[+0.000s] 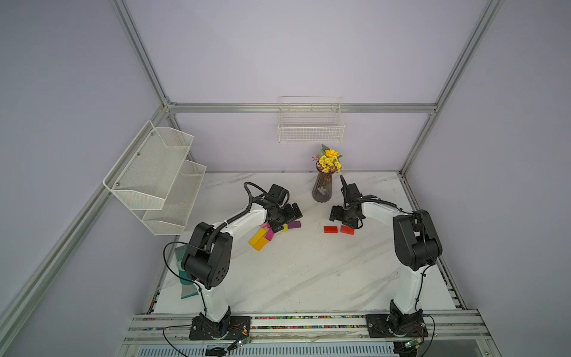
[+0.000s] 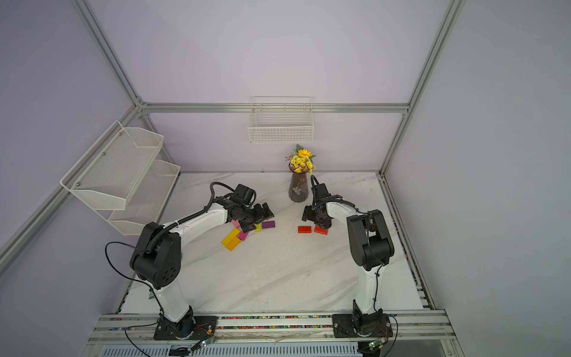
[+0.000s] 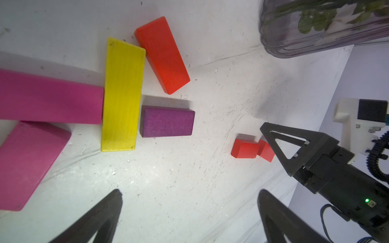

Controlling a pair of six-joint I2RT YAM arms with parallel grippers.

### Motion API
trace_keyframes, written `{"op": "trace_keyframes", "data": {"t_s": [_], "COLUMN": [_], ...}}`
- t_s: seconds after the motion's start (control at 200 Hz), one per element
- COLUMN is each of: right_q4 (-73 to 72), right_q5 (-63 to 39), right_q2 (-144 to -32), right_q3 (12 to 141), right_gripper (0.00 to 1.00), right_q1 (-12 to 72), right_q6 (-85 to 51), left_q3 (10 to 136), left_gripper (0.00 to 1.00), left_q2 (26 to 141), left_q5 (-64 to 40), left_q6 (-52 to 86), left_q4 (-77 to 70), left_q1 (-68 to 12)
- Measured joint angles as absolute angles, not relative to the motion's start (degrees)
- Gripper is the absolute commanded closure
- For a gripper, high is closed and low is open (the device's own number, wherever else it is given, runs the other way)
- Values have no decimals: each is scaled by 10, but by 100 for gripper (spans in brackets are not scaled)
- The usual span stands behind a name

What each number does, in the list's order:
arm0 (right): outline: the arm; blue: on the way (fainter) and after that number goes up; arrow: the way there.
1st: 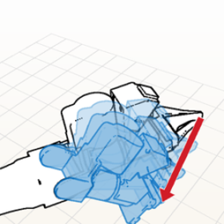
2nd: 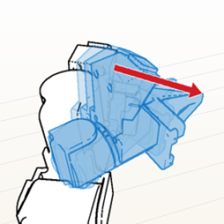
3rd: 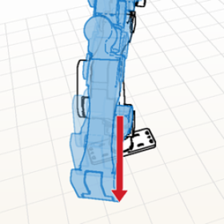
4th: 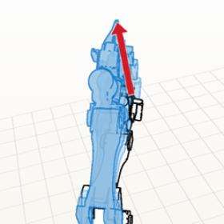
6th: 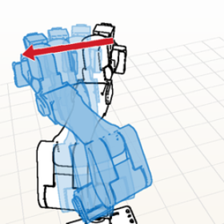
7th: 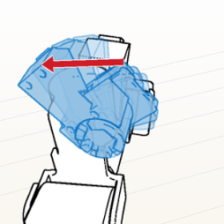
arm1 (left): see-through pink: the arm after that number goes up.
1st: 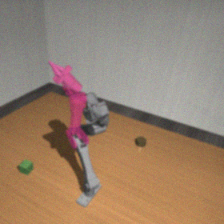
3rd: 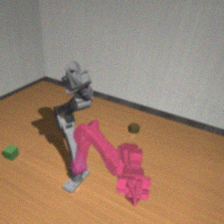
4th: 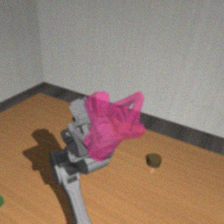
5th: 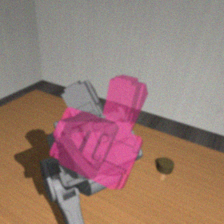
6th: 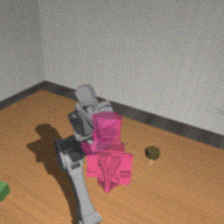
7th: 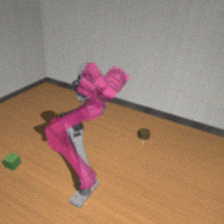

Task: Assemble the letter c with building blocks
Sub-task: Assemble the building block at the center of the board.

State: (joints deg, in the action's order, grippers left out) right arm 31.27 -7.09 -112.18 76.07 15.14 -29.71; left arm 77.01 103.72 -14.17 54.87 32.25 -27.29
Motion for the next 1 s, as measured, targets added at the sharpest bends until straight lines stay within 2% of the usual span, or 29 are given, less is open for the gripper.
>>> {"op": "trace_keyframes", "data": {"t_s": [0.375,0.715,1.0], "right_q4": [313,316,325], "right_q5": [-84,-74,-90], "right_q2": [-1117,-1012,-1004], "right_q3": [761,712,671], "right_gripper": [15,12,11], "right_q1": [151,128,97], "right_q6": [-295,-323,-337], "left_q3": [770,770,771], "left_gripper": [0,0,0], "left_q2": [1037,1037,1037], "left_q5": [-144,-146,-148], "left_q6": [548,546,544], "left_q4": [322,323,322], "left_q1": [-273,-273,-273]}}
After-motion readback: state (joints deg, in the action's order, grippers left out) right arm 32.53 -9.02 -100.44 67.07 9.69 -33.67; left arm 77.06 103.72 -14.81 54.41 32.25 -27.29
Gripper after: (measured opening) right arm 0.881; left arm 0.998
